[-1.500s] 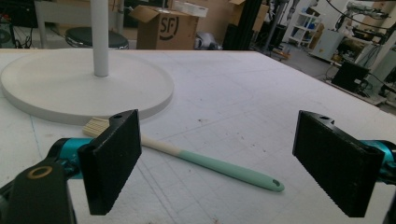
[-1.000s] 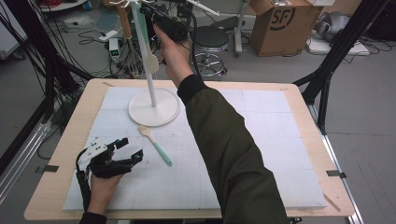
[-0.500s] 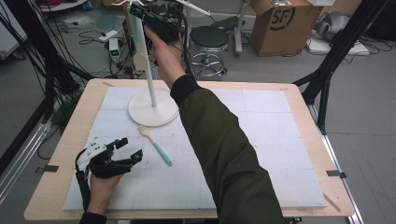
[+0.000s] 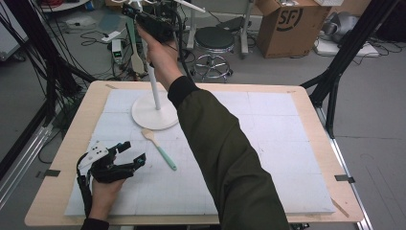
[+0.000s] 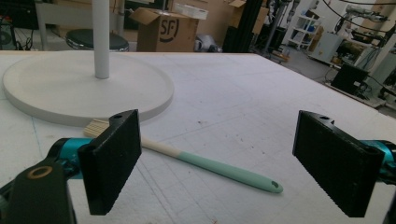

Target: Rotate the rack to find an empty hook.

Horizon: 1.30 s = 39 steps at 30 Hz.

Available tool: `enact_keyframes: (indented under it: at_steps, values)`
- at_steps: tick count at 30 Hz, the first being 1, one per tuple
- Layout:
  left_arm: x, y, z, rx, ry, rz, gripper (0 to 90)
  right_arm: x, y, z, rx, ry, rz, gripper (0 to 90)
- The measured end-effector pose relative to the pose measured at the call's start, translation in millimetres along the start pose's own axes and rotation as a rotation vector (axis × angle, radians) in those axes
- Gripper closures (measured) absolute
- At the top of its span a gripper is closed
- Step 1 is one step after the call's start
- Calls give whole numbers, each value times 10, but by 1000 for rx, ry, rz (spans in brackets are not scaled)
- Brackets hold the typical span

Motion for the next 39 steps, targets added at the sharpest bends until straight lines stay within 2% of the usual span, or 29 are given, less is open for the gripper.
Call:
enact_keyframes:
  at_steps: [6, 12, 16, 24, 30, 39]
  values:
    - [9, 6, 1, 3, 0, -3, 161, -20, -43, -9, -18, 12, 3, 897]
    - [9, 3, 2, 2, 4, -6, 162, -95, -109, 86, -41, 5, 15, 788]
    - [3, 6, 8, 2, 9, -2, 161, -84, -183, 193, -57, -24, -15, 677]
    - [9, -1, 3, -3, 13, -11, 162, -92, -336, 439, -70, -46, -22, 585]
    - [24, 0, 0, -6, 13, -16, 161, -59, -446, 592, -93, -71, -26, 576]
    - [11, -4, 3, -6, 13, -15, 162, -18, -525, 706, -101, -91, -26, 571]
Point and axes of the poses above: each handheld gripper's, and its own axes: z roughly backward along the jaws, y roughly out of its top, x roughly to its right, the point moved 5 cm from there along -z, roughly forward along the jaws, and after that the axes turned 14 degrees about y, right-handed, at the moved point
